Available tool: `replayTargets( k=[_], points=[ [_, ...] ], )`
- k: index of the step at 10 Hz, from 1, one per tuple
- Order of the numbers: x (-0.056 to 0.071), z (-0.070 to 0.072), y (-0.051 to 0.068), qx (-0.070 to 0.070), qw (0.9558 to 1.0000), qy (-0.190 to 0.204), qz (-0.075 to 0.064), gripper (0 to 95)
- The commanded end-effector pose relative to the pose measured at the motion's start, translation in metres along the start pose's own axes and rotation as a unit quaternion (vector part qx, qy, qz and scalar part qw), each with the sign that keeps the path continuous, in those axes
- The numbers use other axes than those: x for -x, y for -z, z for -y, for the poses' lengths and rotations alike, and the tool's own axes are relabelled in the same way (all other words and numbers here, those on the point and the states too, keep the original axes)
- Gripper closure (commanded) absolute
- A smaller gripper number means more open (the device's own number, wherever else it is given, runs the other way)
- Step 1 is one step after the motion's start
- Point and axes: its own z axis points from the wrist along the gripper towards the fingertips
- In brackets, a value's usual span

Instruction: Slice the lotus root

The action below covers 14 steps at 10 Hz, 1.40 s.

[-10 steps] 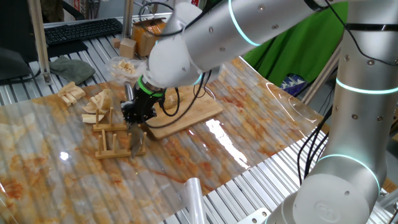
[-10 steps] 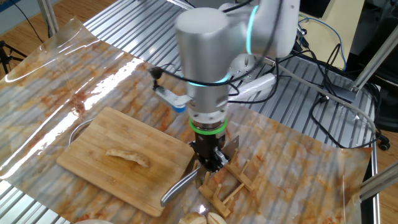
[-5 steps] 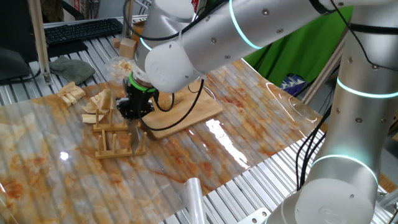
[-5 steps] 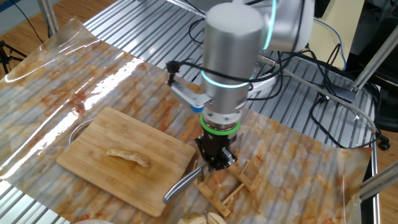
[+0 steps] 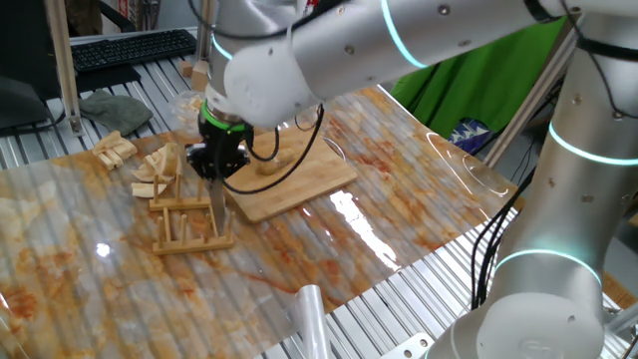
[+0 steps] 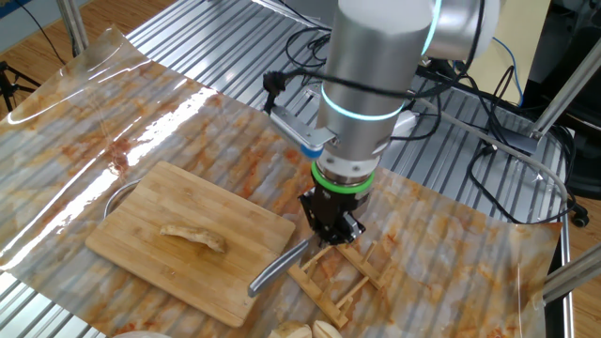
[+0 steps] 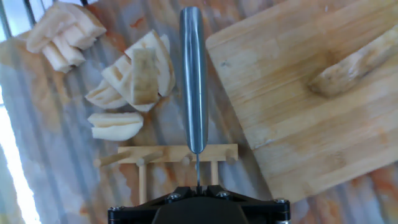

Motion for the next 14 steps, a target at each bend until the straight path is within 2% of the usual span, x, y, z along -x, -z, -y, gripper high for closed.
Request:
replayTargets(
  k=[1,3,4,5,6,7,9,10,12,13,14],
  points=[
    [0.001,0.0,0.015,0.005,0.9999,-0.004,-0.013,95.0],
    [0.003,0.001,0.029,0.005,0.9998,-0.004,-0.018,95.0],
    [0.007,0.001,0.041,0.003,0.9997,-0.005,-0.024,95.0],
    [0.01,0.004,0.051,0.0,0.9996,-0.003,-0.03,95.0],
    [0.014,0.012,0.055,-0.001,0.9995,0.007,-0.03,95.0],
    [0.019,0.018,0.056,-0.002,0.9995,0.015,-0.029,95.0],
    [0.032,0.042,0.056,0.002,0.9986,0.042,-0.032,95.0],
    [0.044,0.063,0.052,0.003,0.9974,0.066,-0.03,95.0],
    [0.058,0.084,0.044,0.004,0.9956,0.088,-0.03,95.0],
    [0.071,0.101,0.04,0.004,0.994,0.105,-0.03,95.0],
    [0.08,0.112,0.038,0.002,0.9927,0.117,-0.029,95.0]
  ],
)
